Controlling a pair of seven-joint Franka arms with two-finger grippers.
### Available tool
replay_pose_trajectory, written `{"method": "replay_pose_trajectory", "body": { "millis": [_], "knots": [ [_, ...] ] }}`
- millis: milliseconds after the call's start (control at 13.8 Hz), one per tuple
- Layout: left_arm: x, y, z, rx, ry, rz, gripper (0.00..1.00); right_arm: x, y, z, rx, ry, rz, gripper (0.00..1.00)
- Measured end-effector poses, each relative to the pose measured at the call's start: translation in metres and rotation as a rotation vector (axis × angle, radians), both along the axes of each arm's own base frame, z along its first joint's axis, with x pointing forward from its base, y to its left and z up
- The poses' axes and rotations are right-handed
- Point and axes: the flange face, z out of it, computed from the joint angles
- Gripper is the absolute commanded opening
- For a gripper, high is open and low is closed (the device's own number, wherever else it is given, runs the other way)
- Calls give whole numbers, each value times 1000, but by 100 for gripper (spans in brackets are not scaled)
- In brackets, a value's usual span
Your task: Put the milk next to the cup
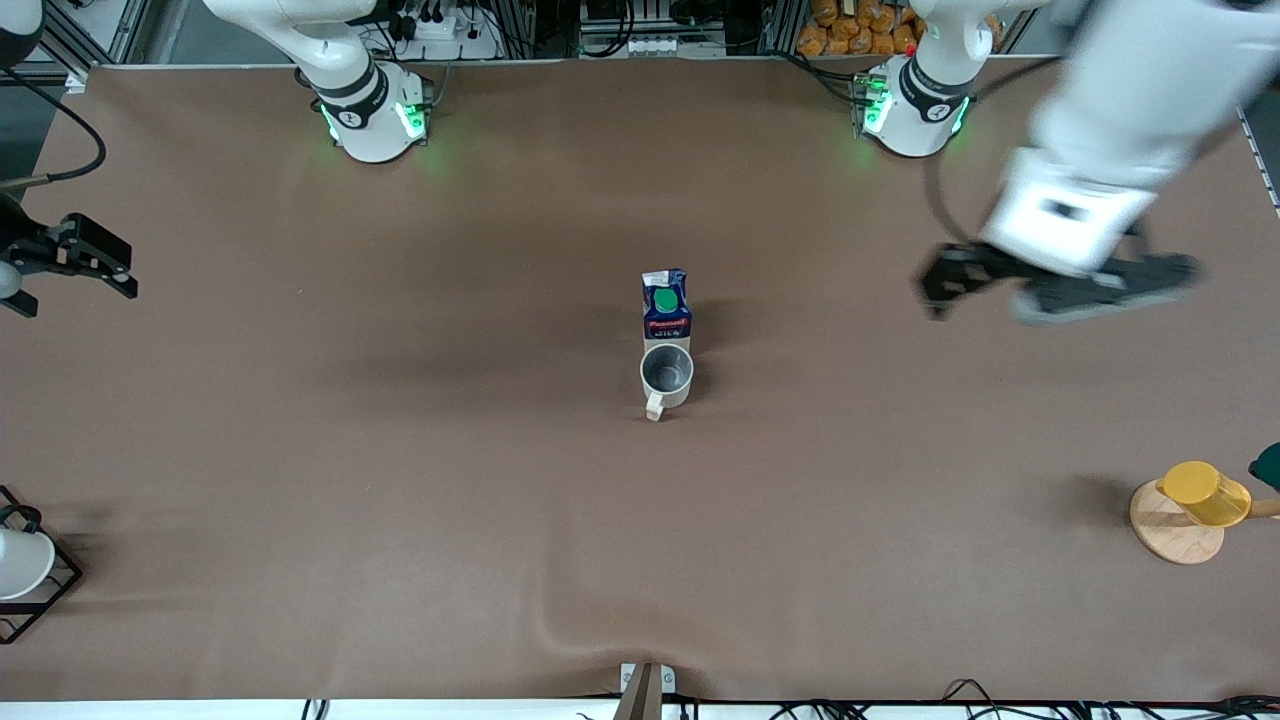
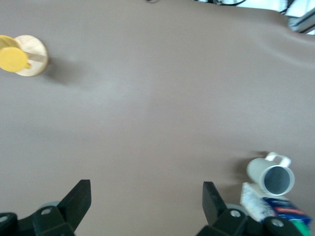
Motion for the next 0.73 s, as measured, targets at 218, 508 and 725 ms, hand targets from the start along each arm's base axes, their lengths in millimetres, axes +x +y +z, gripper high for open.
{"method": "replay_pose_trajectory", "body": {
  "millis": [218, 508, 725],
  "knots": [
    [8, 84, -4, -54, 68, 0, 100, -4, 4, 9, 0, -17, 7, 100],
    [-7, 91, 5, -54, 87, 5, 100, -7, 11, 18, 21, -24, -40, 100],
    [-24, 104, 11, -34, 95, 17, 100, -8, 14, 18, 35, -19, -60, 100]
  ]
}}
